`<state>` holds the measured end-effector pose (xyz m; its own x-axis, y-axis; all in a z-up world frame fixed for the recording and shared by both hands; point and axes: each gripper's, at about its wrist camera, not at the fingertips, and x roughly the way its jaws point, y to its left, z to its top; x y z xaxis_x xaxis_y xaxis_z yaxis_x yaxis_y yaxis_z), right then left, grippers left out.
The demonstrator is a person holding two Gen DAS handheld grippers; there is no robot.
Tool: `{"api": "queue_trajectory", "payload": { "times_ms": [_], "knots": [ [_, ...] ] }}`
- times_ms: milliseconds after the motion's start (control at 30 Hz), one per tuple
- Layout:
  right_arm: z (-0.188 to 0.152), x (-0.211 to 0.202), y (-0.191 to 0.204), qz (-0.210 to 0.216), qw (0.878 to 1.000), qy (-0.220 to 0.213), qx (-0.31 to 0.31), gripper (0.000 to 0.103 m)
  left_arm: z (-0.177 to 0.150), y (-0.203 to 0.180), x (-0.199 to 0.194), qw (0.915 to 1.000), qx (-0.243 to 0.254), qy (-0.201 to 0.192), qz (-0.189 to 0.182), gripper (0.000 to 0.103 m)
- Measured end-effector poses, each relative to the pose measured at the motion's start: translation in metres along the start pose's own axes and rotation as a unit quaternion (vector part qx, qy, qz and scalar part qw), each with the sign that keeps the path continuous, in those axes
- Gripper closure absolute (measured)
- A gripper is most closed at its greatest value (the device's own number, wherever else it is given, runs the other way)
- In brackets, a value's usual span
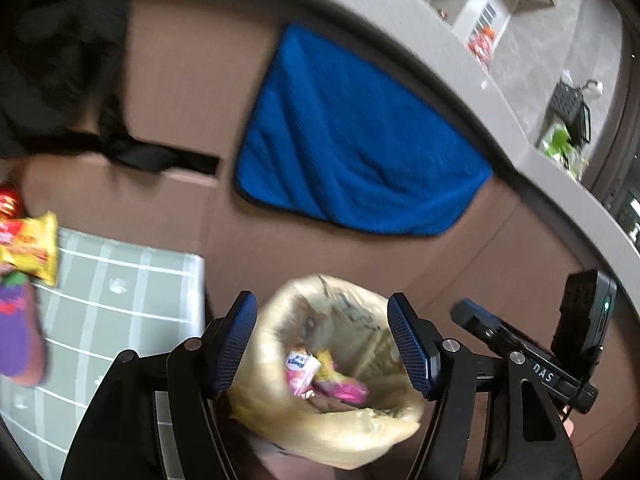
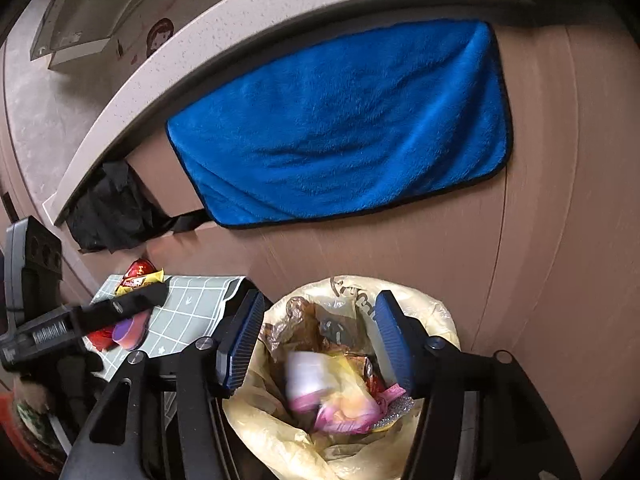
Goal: Collect trash
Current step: 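Open both tools to drop the tissue pack and chip bag into the bin, then move both tools back over the remaining trash on the table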
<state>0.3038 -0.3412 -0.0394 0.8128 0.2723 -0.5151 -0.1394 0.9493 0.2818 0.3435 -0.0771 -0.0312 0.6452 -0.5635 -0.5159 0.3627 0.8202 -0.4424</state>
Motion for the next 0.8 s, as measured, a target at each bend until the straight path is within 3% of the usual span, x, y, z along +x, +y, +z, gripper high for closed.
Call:
{"api": "queue_trajectory", "payload": {
  "times_ms": [200,400,533,700,800],
  "knots": [
    [0.0,-0.009,0.031,-0.022,0.999,-0.015,-0.046,0.047,0.002,0.044,-0.046,0.9974,0.003,-0.029,0.066,0.034],
    [0.002,-0.004,0.075,-0.003,0.997,-0.031,-0.073,0.047,-0.018,0.105,-0.105,0.9897,-0.014,-0.047,0.134,0.034],
    [0.0,0.012,0.112,0.021,0.995,-0.019,-0.091,0.047,-0.024,0.158,-0.147,0.9818,-0.048,-0.066,0.172,0.034],
    [-0.01,0.038,0.155,0.054,0.993,0.012,-0.106,0.047,-0.028,0.213,-0.168,0.9755,-0.097,-0.066,0.186,0.034],
    [-0.019,0.055,0.184,0.072,0.99,0.037,-0.12,0.047,-0.028,0.239,-0.165,0.9751,-0.106,-0.047,0.189,0.034]
  ]
}}
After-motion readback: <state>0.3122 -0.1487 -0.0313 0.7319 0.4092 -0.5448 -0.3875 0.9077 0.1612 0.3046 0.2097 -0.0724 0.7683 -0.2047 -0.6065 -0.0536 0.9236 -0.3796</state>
